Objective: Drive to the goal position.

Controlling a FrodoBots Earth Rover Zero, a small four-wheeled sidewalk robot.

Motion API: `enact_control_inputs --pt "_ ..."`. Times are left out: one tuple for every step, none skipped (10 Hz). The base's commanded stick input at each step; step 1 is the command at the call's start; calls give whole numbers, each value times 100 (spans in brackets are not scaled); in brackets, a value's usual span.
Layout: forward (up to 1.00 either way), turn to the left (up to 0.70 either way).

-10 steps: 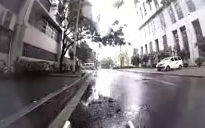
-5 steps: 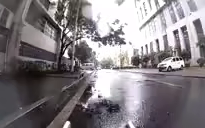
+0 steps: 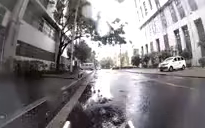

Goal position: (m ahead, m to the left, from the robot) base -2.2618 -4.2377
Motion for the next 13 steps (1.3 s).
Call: enact_control_inputs --pt "70 0" --pt "70 1" --pt "70 9" --pt "70 14" --pt "70 14" --pt "70 14" --pt "70 14" --pt "70 14" --pt "70 14" --pt "70 14" --pt "70 14" --pt "70 12" --pt "70 3"
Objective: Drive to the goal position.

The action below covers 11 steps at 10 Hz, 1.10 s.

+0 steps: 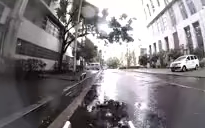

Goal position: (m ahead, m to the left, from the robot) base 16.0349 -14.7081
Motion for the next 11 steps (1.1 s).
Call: enact_control_inputs --pt "70 0" --pt "70 0" --pt "70 0" --pt "70 0" --pt "70 0" --pt "70 0" --pt "70 0" --pt "70 -7" --pt "70 -14" --pt "70 -14" --pt "70 -14"
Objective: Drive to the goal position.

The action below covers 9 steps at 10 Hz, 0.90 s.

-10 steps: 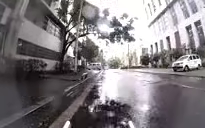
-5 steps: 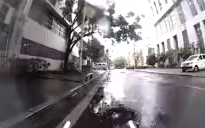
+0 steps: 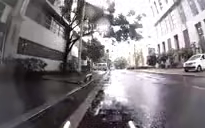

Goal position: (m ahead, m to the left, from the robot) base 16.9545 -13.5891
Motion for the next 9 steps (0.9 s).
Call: enact_control_inputs --pt "70 -14" --pt "70 -14" --pt "70 -14" --pt "70 -14" --pt "70 -14" --pt "70 -14" --pt "70 -14" --pt "70 -14" --pt "70 -12"
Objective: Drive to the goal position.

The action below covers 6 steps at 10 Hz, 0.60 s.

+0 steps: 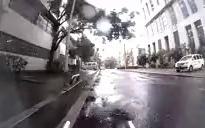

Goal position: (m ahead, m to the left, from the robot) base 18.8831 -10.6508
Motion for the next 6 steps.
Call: enact_control_inputs --pt "70 -3" --pt "70 0" --pt "70 0" --pt "70 0" --pt "70 0" --pt "70 0"
